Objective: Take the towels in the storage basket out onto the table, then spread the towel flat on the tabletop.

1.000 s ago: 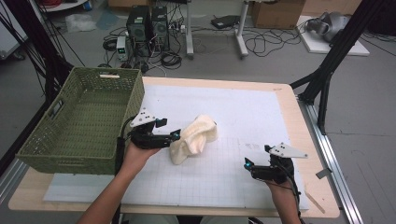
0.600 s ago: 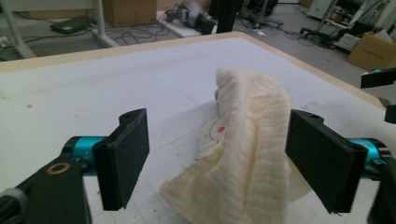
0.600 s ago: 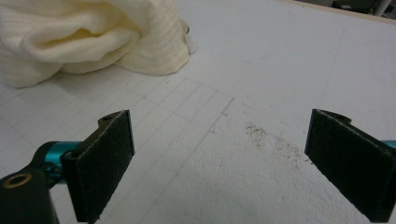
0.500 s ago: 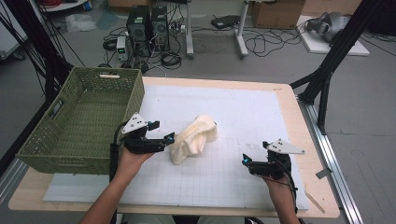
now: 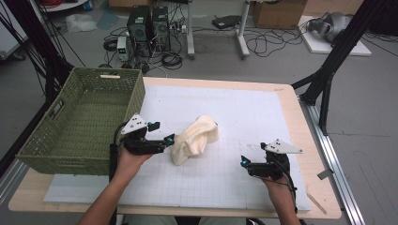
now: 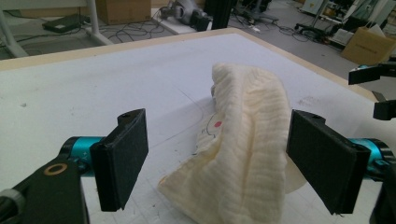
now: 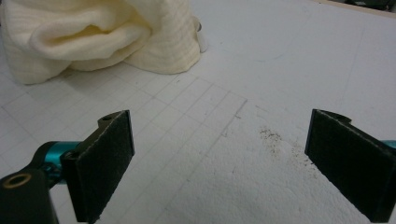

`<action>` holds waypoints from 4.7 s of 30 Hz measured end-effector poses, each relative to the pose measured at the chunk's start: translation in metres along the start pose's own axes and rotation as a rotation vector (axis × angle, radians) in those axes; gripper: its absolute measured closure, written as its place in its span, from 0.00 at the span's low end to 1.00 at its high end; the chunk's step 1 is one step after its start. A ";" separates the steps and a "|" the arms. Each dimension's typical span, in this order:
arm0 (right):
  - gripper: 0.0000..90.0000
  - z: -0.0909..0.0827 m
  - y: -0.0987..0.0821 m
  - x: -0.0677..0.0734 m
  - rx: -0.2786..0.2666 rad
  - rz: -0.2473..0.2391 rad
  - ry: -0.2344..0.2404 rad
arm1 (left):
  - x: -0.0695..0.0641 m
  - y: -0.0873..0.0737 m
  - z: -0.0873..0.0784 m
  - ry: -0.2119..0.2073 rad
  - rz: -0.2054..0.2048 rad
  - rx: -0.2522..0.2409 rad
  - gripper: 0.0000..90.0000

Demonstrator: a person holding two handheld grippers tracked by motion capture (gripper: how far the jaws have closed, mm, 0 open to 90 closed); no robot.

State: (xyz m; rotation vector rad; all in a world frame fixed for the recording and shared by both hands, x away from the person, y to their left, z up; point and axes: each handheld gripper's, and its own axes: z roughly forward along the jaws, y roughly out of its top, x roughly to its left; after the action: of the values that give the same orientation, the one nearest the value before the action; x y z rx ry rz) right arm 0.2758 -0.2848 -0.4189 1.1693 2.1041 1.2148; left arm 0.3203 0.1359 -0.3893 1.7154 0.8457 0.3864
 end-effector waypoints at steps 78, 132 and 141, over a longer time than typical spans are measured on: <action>0.79 0.045 0.029 -0.004 0.086 -0.002 -0.003 | 0.003 -0.021 -0.004 0.028 0.027 0.040 0.30; 0.95 0.036 0.033 0.018 0.051 -0.099 0.249 | 0.001 -0.028 0.004 -0.003 0.034 0.104 0.39; 0.95 0.016 0.031 -0.014 -0.020 -0.012 0.043 | -0.001 -0.030 0.009 -0.015 0.033 0.117 0.39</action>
State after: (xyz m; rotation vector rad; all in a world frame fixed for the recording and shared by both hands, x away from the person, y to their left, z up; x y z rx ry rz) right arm 0.3086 -0.2806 -0.4011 1.1300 2.1222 1.2638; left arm 0.3145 0.1324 -0.4201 1.8404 0.8436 0.3512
